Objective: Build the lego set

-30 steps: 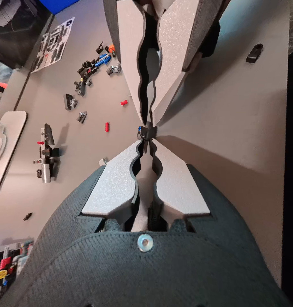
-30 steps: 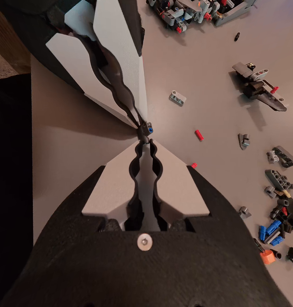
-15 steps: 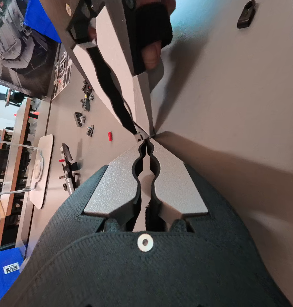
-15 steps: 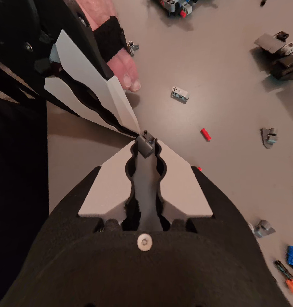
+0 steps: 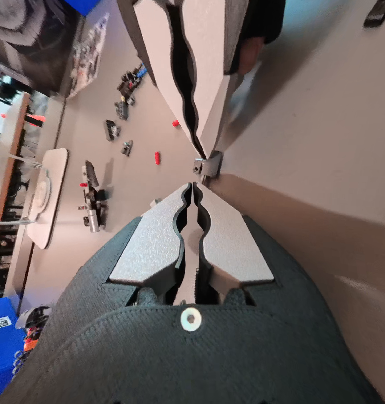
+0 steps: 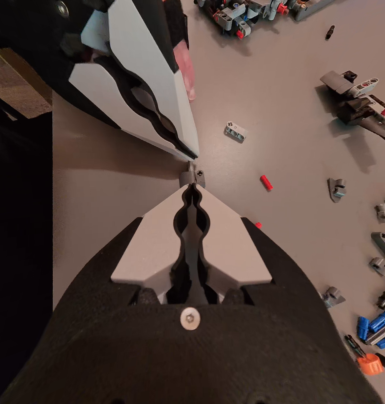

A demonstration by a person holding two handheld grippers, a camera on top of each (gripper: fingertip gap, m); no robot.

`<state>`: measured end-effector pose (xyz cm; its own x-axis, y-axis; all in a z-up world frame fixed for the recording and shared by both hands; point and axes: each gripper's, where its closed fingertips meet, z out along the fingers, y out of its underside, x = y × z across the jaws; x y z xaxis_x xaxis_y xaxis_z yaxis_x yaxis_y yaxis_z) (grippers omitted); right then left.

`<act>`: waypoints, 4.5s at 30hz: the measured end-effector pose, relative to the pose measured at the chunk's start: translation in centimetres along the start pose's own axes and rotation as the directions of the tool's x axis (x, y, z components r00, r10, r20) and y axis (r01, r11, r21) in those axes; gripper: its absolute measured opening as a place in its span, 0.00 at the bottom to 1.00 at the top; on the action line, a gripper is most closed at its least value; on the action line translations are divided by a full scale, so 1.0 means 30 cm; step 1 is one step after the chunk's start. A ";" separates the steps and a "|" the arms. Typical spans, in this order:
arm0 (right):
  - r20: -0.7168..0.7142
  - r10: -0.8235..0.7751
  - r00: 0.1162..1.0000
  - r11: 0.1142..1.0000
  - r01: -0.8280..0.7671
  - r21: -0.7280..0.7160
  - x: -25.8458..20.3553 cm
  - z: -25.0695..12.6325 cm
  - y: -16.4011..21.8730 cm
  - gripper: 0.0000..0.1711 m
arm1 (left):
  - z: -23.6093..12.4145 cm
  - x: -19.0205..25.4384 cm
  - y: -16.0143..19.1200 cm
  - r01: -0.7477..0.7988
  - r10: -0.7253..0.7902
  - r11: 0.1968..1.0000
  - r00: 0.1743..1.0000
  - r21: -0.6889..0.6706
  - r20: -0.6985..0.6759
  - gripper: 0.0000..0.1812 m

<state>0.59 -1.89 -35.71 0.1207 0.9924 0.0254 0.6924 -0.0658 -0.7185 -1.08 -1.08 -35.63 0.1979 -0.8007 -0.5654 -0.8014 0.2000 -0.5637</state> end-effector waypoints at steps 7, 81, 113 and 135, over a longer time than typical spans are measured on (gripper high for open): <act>0.004 0.017 1.000 1.000 -0.017 0.013 -0.001 -0.001 0.002 0.00 | -0.016 0.002 -0.010 0.020 -0.020 1.000 0.995 0.007 -0.096 0.01; 0.439 0.144 0.887 0.506 -0.447 0.738 0.144 -0.576 -0.366 0.02 | -0.175 -0.347 -0.509 0.563 -0.518 0.550 0.809 0.617 -0.277 0.15; 0.441 0.126 0.889 0.625 -0.417 0.660 0.051 -0.478 -0.350 0.02 | -0.225 -0.259 -0.461 0.744 -0.468 0.369 0.666 0.556 -0.581 0.02; 0.496 0.130 0.858 0.598 -0.467 0.651 -0.002 -0.436 -0.348 0.02 | -0.238 -0.224 -0.446 0.780 -0.499 0.276 0.616 0.562 -0.610 0.03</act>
<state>2.66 -2.63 -19.11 -0.1596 0.8950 -0.4165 -0.1052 -0.4349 -0.8943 4.30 -2.41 -19.99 0.1772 -0.9372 0.3005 0.2501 -0.2524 -0.9347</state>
